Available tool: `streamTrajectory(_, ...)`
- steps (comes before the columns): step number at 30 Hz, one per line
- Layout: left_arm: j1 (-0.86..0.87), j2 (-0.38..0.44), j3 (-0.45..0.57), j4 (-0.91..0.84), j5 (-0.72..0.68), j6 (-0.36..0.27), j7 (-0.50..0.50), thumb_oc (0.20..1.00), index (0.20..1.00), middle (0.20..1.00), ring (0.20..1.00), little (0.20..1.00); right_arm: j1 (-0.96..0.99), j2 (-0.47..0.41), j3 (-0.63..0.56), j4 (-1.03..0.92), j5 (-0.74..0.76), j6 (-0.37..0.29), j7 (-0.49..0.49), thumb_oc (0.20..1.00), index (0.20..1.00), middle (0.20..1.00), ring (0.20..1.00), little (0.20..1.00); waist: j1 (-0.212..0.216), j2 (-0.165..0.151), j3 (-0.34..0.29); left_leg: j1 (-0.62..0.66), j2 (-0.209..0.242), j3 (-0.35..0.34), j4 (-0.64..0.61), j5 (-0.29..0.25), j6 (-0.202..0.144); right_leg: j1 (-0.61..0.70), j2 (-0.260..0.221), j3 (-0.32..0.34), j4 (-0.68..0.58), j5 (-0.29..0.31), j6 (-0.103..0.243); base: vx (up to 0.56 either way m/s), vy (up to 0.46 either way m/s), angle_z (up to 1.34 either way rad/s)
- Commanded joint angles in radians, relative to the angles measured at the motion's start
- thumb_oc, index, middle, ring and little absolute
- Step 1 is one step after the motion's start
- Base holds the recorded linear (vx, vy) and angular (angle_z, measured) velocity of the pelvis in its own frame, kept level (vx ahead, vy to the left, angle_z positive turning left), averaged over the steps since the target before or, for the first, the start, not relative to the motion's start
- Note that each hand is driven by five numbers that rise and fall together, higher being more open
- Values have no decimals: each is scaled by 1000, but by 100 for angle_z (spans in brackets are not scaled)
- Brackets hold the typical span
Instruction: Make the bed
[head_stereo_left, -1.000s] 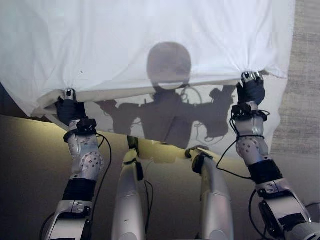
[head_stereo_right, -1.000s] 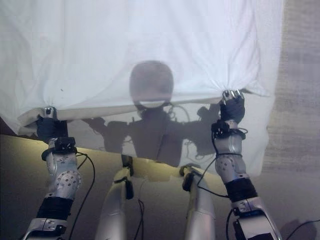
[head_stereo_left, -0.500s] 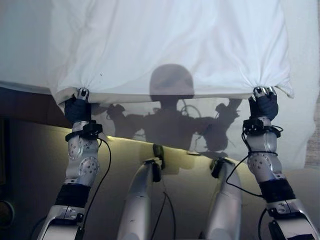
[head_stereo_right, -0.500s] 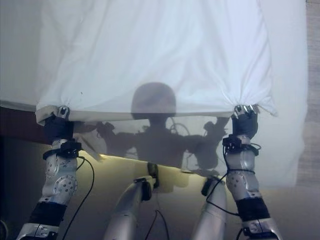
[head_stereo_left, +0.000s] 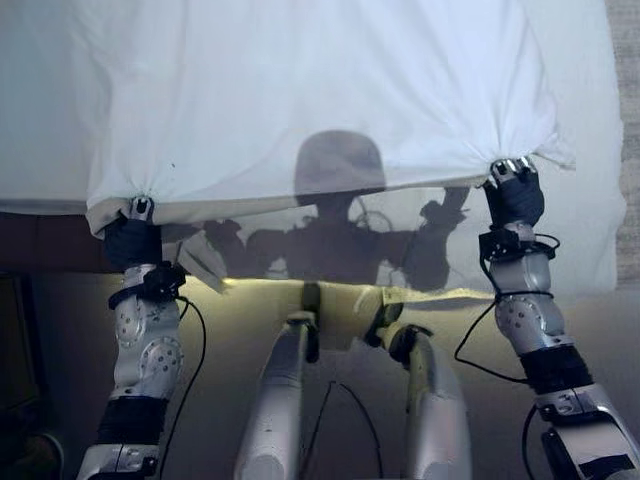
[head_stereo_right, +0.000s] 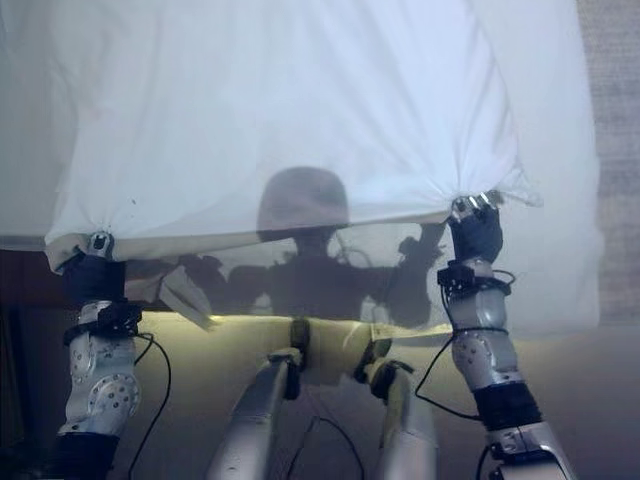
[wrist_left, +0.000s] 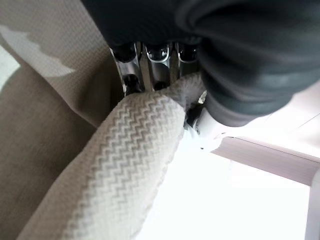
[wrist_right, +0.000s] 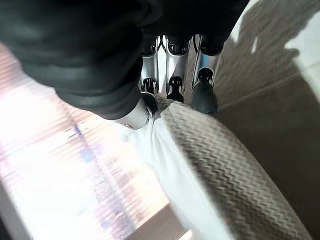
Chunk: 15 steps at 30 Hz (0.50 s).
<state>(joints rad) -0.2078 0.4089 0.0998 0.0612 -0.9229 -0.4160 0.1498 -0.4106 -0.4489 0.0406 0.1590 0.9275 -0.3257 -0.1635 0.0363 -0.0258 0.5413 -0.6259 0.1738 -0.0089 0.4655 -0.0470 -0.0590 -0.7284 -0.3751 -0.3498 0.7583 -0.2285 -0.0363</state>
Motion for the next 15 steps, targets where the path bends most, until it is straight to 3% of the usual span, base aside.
streamTrajectory(1, 81, 49, 153, -97, 7, -79, 15, 200, 200, 200, 200, 200, 168, -76, -159, -57, 4, -58, -38, 200, 200, 200, 200, 200, -35, 49, -21, 90, 33, 3, -90, -13, -38, -4, -59, 91, -145, 182, 172, -22, 554, 34)
streamTrajectory(3, 80, 50, 151, -110, 3, -76, 7, 200, 200, 200, 200, 200, 188, -66, -170, -68, 9, -52, -36, 200, 200, 200, 200, 200, -40, 43, -21, 135, 24, 4, -165, -8, -47, -11, -73, 117, -156, 214, 194, -69, 430, 55)
streamTrajectory(4, 71, 53, 123, -113, 23, -69, 5, 200, 200, 200, 200, 200, 213, -80, -189, -88, -17, -47, -39, 200, 200, 200, 200, 200, -51, 46, -21, 103, -58, 16, -113, -56, -34, -8, -137, 161, -197, 297, 231, -125, 483, 35)
streamTrajectory(5, 68, 52, 120, -113, 27, -69, 9, 200, 200, 200, 200, 200, 216, -79, -192, -92, -19, -46, -41, 200, 200, 200, 200, 200, -51, 44, -21, 95, -65, 17, -101, -61, -29, -13, -144, 165, -197, 302, 236, -120, 540, 39)
streamTrajectory(6, 53, 49, 93, -123, 41, -53, -17, 200, 200, 200, 200, 200, 245, -79, -215, -99, -35, -41, -40, 200, 200, 200, 200, 200, -71, 48, -21, 59, -106, 46, -8, -103, -29, 12, -193, 188, -233, 329, 242, -34, 253, 32)
streamTrajectory(7, 53, 49, 93, -123, 41, -53, -17, 200, 200, 200, 200, 200, 245, -79, -215, -99, -35, -41, -40, 200, 200, 200, 200, 200, -71, 48, -21, 59, -106, 46, -8, -103, -29, 12, -193, 188, -233, 329, 242, -29, 362, 38)
streamTrajectory(9, 63, 67, 80, -129, 66, -51, -45, 200, 200, 200, 200, 200, 236, -71, -233, -89, -73, -31, -56, 200, 200, 200, 200, 200, -80, 59, -21, 59, -164, 64, 26, -150, -6, 72, -247, 176, -349, 433, 273, -16, 372, 38)
streamTrajectory(10, 63, 66, 80, -130, 66, -50, -45, 200, 200, 200, 200, 200, 236, -71, -233, -89, -75, -31, -57, 200, 200, 200, 200, 200, -82, 60, -21, 59, -166, 63, 26, -150, -4, 77, -248, 172, -356, 439, 273, -72, 514, 24)
streamTrajectory(11, 57, 71, 89, -127, 64, -50, -34, 200, 200, 200, 200, 200, 231, -43, -233, -97, -74, -36, -54, 200, 200, 200, 200, 200, -73, 67, -21, 65, -179, 99, 28, -151, 25, 100, -249, 86, -300, 412, 270, -55, 277, 6)
streamTrajectory(12, 57, 71, 89, -127, 64, -50, -34, 200, 200, 200, 200, 200, 231, -43, -233, -98, -74, -36, -54, 200, 200, 200, 200, 200, -73, 68, -21, 64, -179, 98, 28, -152, 25, 101, -249, 84, -299, 411, 270, -208, 552, -17)
streamTrajectory(13, 45, 70, 93, -137, 62, -50, -29, 200, 200, 200, 200, 200, 217, -20, -212, -94, -70, -37, -47, 200, 200, 200, 200, 200, -62, 69, -21, 70, -190, 142, 8, -130, 46, 132, -191, 23, -206, 341, 261, -145, 266, -25)
streamTrajectory(14, 47, 71, 94, -137, 62, -49, -29, 200, 200, 200, 200, 200, 217, -18, -211, -93, -70, -38, -46, 200, 200, 200, 200, 200, -62, 67, -21, 72, -188, 140, 8, -133, 43, 132, -191, 21, -199, 331, 259, -222, 465, -41)
streamTrajectory(15, 50, 75, 109, -138, 60, -47, -26, 200, 200, 200, 200, 200, 207, -5, -192, -82, -66, -35, -28, 200, 200, 200, 200, 200, -42, 61, -21, 117, -192, 179, -72, -100, 52, 147, -97, -42, -148, 254, 238, -99, 267, -36)
